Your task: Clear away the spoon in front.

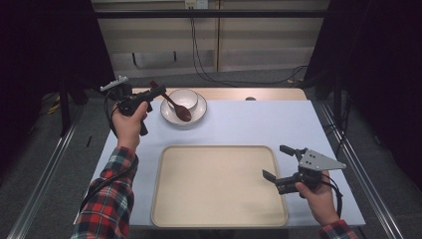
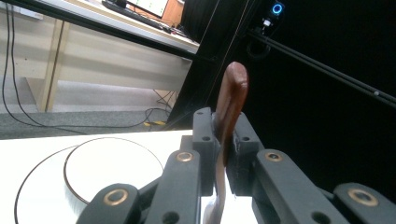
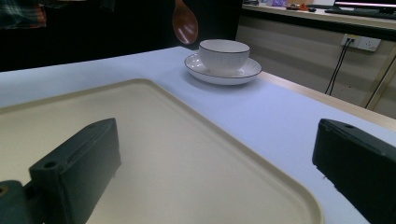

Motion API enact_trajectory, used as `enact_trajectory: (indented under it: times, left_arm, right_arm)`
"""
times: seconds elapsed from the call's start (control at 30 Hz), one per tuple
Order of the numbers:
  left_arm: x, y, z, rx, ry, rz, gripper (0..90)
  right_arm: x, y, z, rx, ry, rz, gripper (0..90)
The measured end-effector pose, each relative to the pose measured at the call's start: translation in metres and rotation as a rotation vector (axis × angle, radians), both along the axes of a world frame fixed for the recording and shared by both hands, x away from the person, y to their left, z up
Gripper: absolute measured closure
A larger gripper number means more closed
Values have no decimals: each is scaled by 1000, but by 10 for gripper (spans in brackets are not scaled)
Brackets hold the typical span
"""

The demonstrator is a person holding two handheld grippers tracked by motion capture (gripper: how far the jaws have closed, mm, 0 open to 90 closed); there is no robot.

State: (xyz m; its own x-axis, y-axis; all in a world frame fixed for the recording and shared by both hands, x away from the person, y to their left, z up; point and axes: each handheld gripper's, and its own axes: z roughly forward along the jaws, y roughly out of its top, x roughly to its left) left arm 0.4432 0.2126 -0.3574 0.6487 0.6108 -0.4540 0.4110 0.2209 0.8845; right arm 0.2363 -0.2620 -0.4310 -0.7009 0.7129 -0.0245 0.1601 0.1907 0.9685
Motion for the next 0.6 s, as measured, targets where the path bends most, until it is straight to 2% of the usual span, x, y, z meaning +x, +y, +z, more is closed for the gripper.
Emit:
enact_trajectory:
  times: [0.03, 0.17, 0.43, 0.5, 0.53, 0.6]
  left_arm:
    - [-1, 1, 0, 14, -3, -7, 838]
    - [-7, 4, 2, 21, 3, -17, 838]
    - [-15, 10, 1, 20, 6, -32, 838]
    - [-18, 9, 1, 7, 7, -32, 838]
    - [-18, 10, 0, 26, 6, -40, 838]
    - [-20, 9, 0, 19, 8, -44, 838]
  right_arm:
    - [0, 0, 0, -1, -2, 2, 5]
    - [0, 1, 0, -10, -4, 8, 5]
    - [0, 3, -1, -15, -7, 6, 5]
    - [0, 2, -1, -17, -10, 9, 5]
    - [0, 2, -1, -17, -8, 11, 5]
    - [0, 2, -1, -13, -8, 7, 5]
